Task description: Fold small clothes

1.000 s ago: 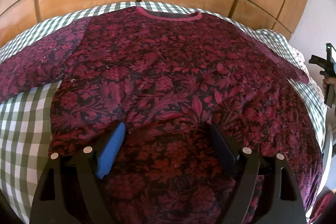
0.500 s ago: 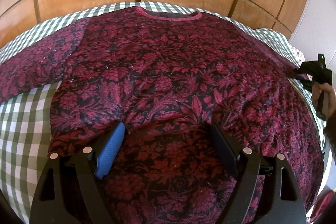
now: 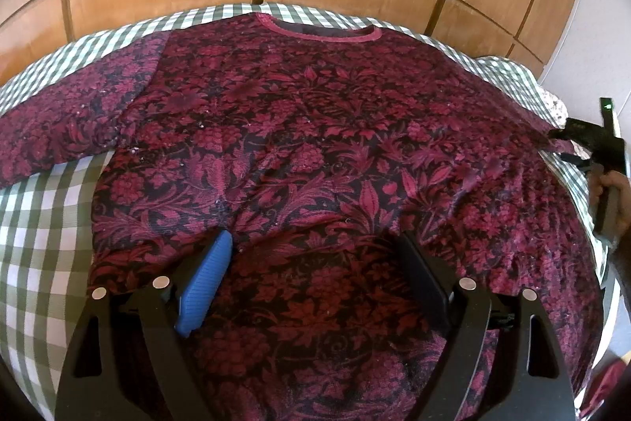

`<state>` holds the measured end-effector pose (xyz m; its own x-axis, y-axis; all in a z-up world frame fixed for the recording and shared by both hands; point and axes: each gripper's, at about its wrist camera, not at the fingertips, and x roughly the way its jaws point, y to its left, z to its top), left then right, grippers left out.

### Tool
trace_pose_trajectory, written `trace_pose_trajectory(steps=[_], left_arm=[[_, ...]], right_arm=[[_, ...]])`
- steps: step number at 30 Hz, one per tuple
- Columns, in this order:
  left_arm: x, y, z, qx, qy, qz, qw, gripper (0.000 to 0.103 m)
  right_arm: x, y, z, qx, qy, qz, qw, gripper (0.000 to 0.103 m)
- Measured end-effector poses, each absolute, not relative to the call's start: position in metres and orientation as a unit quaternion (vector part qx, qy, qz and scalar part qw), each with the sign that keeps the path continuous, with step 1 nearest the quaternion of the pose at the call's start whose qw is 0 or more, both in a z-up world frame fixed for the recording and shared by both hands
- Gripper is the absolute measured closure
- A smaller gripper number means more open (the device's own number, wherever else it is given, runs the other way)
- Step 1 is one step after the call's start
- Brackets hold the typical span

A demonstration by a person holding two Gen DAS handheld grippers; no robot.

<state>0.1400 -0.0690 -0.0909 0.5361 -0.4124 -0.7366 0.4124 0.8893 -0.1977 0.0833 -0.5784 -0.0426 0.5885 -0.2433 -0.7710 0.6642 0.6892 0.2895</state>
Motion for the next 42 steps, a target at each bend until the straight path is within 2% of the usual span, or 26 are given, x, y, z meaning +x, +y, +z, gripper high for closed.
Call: trace_pose_trajectory(steps=[6,12,14,15,19,21,25,27,28,30,31,32,37,39,42], left_arm=[[0.138,-0.068,-0.091,-0.001,0.419,-0.234,0.877,0.019],[0.131,-0.063,-0.088,-0.006,0.415,-0.229,0.88,0.019],[0.127,-0.06,-0.088,-0.005,0.415,-0.227,0.881,0.019],[0.124,-0.058,-0.088,-0.005,0.413,-0.228,0.882,0.019],[0.114,-0.053,-0.088,-0.002,0.411,-0.223,0.884,0.019],[0.112,-0.052,-0.089,-0.004,0.409,-0.223,0.885,0.019],[0.114,-0.053,-0.091,-0.001,0.41,-0.221,0.885,0.019],[0.114,-0.053,-0.091,-0.003,0.41,-0.225,0.884,0.015],[0.115,-0.054,-0.092,-0.004,0.411,-0.227,0.883,0.015],[0.115,-0.055,-0.092,-0.002,0.41,-0.228,0.883,0.013],[0.115,-0.055,-0.093,-0.001,0.41,-0.229,0.883,0.013],[0.116,-0.055,-0.093,-0.001,0.41,-0.23,0.882,0.012],[0.119,-0.057,-0.095,0.002,0.413,-0.234,0.88,0.01],[0.12,-0.058,-0.096,0.003,0.414,-0.235,0.879,0.009],[0.122,-0.06,-0.097,0.004,0.415,-0.237,0.878,0.008]], right_arm=[[0.081,-0.473,-0.015,0.251,0.374,-0.116,0.885,0.04],[0.064,-0.369,-0.039,0.177,0.427,-0.026,0.886,0.041],[0.051,-0.36,-0.057,0.167,0.443,-0.037,0.88,0.04],[0.036,-0.357,-0.062,0.16,0.426,-0.037,0.89,0.041],[0.009,-0.348,-0.062,0.116,0.414,-0.04,0.902,0.042],[0.005,-0.352,-0.06,0.128,0.418,-0.031,0.899,0.042],[0.008,-0.394,-0.044,0.215,0.409,-0.007,0.887,0.042],[0.01,-0.431,-0.033,0.253,0.383,-0.057,0.886,0.035],[0.01,-0.46,-0.033,0.287,0.368,-0.083,0.881,0.036],[0.01,-0.514,-0.038,0.349,0.345,-0.134,0.861,0.04],[0.011,-0.538,-0.042,0.371,0.338,-0.158,0.85,0.047],[0.011,-0.561,-0.047,0.394,0.332,-0.18,0.838,0.05],[0.021,-0.658,-0.071,0.516,0.273,-0.241,0.775,0.052],[0.027,-0.681,-0.08,0.556,0.252,-0.242,0.754,0.05],[0.039,-0.702,-0.089,0.574,0.24,-0.258,0.739,0.051]])
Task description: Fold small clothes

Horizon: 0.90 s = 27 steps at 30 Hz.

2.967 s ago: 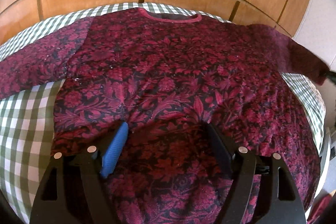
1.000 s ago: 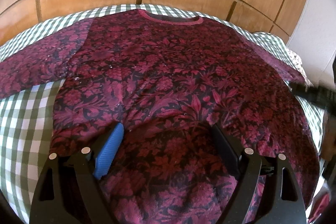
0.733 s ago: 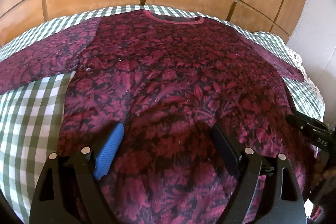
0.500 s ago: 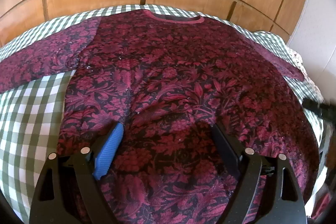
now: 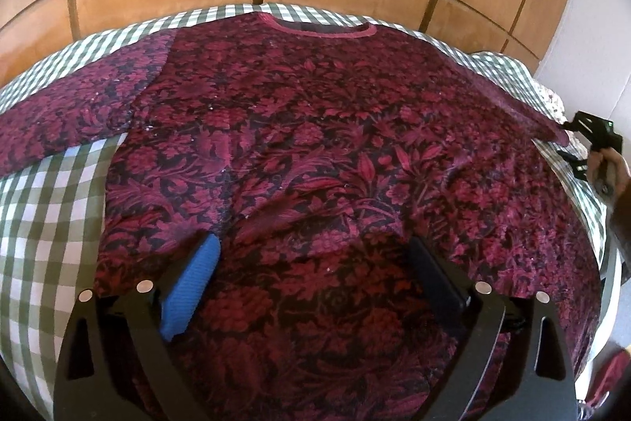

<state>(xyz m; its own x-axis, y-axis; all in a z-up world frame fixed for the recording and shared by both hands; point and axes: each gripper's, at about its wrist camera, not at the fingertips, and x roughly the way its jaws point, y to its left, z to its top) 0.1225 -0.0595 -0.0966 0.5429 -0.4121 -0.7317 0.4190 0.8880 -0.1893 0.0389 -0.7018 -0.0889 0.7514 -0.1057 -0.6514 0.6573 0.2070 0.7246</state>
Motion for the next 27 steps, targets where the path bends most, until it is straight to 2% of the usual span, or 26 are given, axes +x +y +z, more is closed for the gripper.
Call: trace_pose_trajectory(steps=[2,4,8,12,15,20,27], left_arm=[[0.123,-0.06,-0.097,0.005,0.416,-0.237,0.878,0.008],[0.123,-0.059,-0.097,0.005,0.416,-0.238,0.877,0.008],[0.123,-0.059,-0.098,0.003,0.416,-0.24,0.877,0.007],[0.121,-0.058,-0.098,0.0,0.414,-0.242,0.878,0.007],[0.121,-0.057,-0.098,-0.002,0.413,-0.243,0.878,0.007],[0.12,-0.057,-0.097,-0.006,0.411,-0.244,0.878,0.007],[0.119,-0.057,-0.094,-0.012,0.414,-0.245,0.877,0.007]], right_arm=[[0.05,-0.708,-0.086,0.548,0.256,-0.276,0.747,0.063],[0.063,-0.712,-0.082,0.517,0.285,-0.294,0.752,0.088],[0.087,-0.694,-0.05,0.417,0.311,-0.283,0.805,0.091],[0.113,-0.634,0.004,0.322,0.303,-0.217,0.87,0.092],[0.139,-0.582,0.024,0.267,0.314,-0.179,0.893,0.093],[0.178,-0.494,0.027,0.218,0.342,-0.104,0.908,0.093],[0.228,-0.351,-0.013,0.184,0.412,0.006,0.892,0.093]])
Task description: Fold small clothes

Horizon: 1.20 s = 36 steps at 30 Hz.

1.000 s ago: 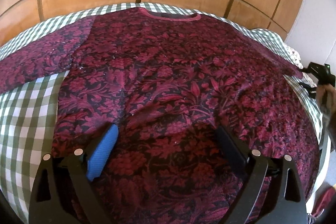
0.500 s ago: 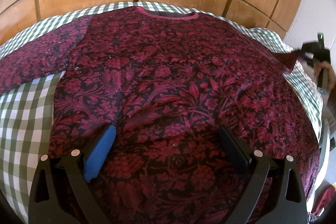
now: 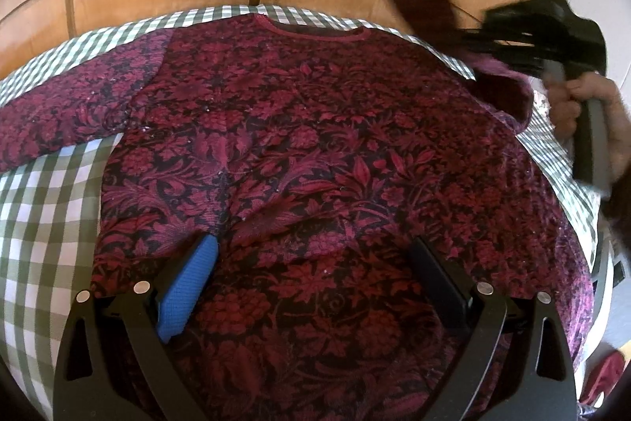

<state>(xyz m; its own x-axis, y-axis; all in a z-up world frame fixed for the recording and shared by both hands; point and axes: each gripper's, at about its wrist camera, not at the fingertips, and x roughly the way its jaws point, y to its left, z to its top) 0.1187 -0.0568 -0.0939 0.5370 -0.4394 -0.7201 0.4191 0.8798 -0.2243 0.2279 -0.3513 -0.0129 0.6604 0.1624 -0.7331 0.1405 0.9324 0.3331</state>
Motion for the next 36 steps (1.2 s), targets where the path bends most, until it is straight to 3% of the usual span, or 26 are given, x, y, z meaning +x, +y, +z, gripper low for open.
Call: trace_pose_trajectory(steps=[4,6,9,15,25,28,30,31,36], left_arm=[[0.125,-0.056,-0.084,-0.024,0.436,-0.236,0.868,0.013],[0.132,-0.049,-0.075,-0.055,0.44,-0.244,0.862,0.016],[0.146,-0.039,-0.059,-0.097,0.435,-0.248,0.86,0.016],[0.203,-0.039,-0.038,-0.164,0.437,-0.245,0.85,0.016],[0.297,-0.08,-0.054,-0.223,0.487,-0.215,0.816,0.016],[0.312,-0.093,-0.066,-0.208,0.513,-0.201,0.808,0.047],[0.314,-0.096,-0.067,-0.2,0.511,-0.2,0.812,0.082],[0.313,-0.094,-0.065,-0.197,0.505,-0.2,0.816,0.091],[0.297,-0.051,-0.048,-0.221,0.461,-0.183,0.84,0.094]], right_arm=[[0.242,-0.297,-0.034,0.138,0.442,0.033,0.885,0.092],[0.24,-0.282,-0.038,0.115,0.443,0.039,0.889,0.086],[0.227,-0.28,-0.032,0.122,0.423,0.066,0.896,0.021],[0.171,-0.32,-0.005,0.19,0.378,0.086,0.902,0.007],[0.101,-0.463,-0.043,0.476,0.317,0.064,0.818,0.002],[0.108,-0.479,-0.06,0.532,0.3,0.073,0.788,0.002],[0.119,-0.484,-0.071,0.559,0.294,0.071,0.772,0.002],[0.126,-0.486,-0.075,0.572,0.29,0.074,0.764,0.002],[0.146,-0.492,-0.078,0.596,0.273,0.067,0.752,0.002]])
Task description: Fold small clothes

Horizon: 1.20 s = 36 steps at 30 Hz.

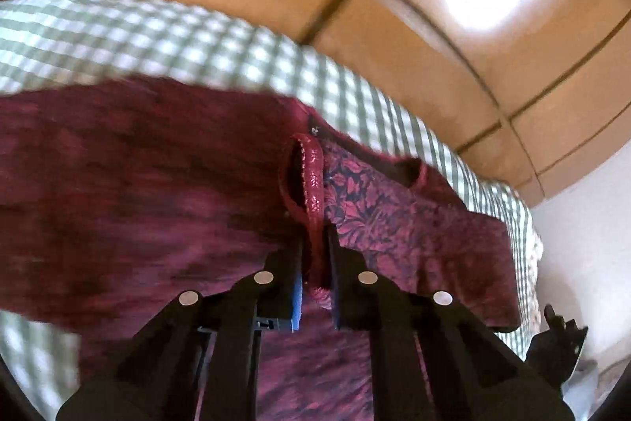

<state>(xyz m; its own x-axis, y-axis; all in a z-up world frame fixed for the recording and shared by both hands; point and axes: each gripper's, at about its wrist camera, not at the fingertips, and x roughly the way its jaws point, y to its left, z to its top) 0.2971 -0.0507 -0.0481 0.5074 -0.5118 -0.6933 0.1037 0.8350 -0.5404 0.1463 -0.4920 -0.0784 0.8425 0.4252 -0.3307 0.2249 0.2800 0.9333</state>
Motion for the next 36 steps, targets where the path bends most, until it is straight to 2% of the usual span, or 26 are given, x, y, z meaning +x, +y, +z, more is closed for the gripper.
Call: trace_pose_trajectory(steps=[5,8,11,14,17,20,23,25,27,32,36], left_arm=[[0.272,0.001,-0.058,-0.199,0.46,-0.141,0.854,0.094],[0.264,0.007,-0.077,-0.186,0.478,-0.128,0.849,0.094],[0.258,0.002,-0.073,-0.166,0.47,-0.125,0.858,0.094],[0.257,-0.003,-0.065,-0.156,0.459,-0.132,0.865,0.094],[0.253,0.0,-0.058,-0.148,0.443,-0.139,0.873,0.094],[0.246,0.004,-0.055,-0.152,0.433,-0.14,0.877,0.094],[0.243,0.007,-0.054,-0.146,0.426,-0.135,0.882,0.094],[0.245,0.009,-0.054,-0.141,0.425,-0.126,0.885,0.094],[0.248,0.01,-0.058,-0.125,0.425,-0.107,0.89,0.094],[0.251,0.006,-0.083,-0.102,0.435,-0.095,0.889,0.094],[0.247,0.007,-0.078,-0.106,0.429,-0.089,0.892,0.087]], right_arm=[[0.154,-0.484,-0.084,0.577,0.289,0.059,0.762,0.002],[0.159,-0.476,-0.083,0.544,0.31,0.054,0.778,0.003],[0.155,-0.468,-0.073,0.505,0.348,0.042,0.789,0.002],[0.145,-0.456,-0.049,0.434,0.384,0.041,0.814,0.002],[0.144,-0.43,-0.01,0.332,0.373,0.046,0.865,0.003],[0.163,-0.405,0.001,0.265,0.371,0.042,0.889,0.003],[0.205,-0.373,-0.011,0.177,0.397,0.013,0.9,0.004],[0.228,-0.364,-0.032,0.156,0.424,-0.003,0.892,0.011],[0.245,-0.363,-0.057,0.142,0.447,-0.03,0.883,0.014],[0.254,-0.349,-0.083,0.096,0.43,-0.07,0.895,0.009],[0.255,-0.346,-0.084,0.079,0.43,-0.084,0.896,0.008]])
